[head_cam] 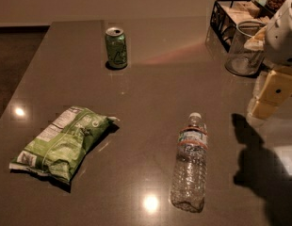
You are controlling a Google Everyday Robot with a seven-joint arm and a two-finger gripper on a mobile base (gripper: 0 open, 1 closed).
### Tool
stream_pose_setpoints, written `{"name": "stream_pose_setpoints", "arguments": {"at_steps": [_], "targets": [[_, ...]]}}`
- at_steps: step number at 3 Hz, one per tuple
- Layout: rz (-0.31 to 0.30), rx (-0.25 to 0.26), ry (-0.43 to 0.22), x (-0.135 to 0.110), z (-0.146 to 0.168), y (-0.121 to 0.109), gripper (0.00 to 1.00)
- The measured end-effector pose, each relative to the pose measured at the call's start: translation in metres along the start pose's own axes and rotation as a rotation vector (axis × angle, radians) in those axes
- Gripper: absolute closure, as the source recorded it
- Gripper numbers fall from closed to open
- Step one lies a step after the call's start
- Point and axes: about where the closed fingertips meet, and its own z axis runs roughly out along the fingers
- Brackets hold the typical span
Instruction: Pick water bottle
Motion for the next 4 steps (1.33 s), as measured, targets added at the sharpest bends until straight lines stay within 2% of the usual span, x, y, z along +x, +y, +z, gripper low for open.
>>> {"name": "stream_pose_setpoints", "arguments": {"at_steps": [1, 2, 3, 4], "targets": [[-0.001, 0.002, -0.001, 0.000, -0.001, 0.000, 0.00], [-0.059, -0.011, -0.041, -0.010, 0.001, 0.004, 0.00], [-0.184, -0.051, -0.111, -0.030, 0.006, 0.011, 0.00], [-0.341, -0.111, -0.183, -0.048, 0.013, 0.017, 0.00]]}}
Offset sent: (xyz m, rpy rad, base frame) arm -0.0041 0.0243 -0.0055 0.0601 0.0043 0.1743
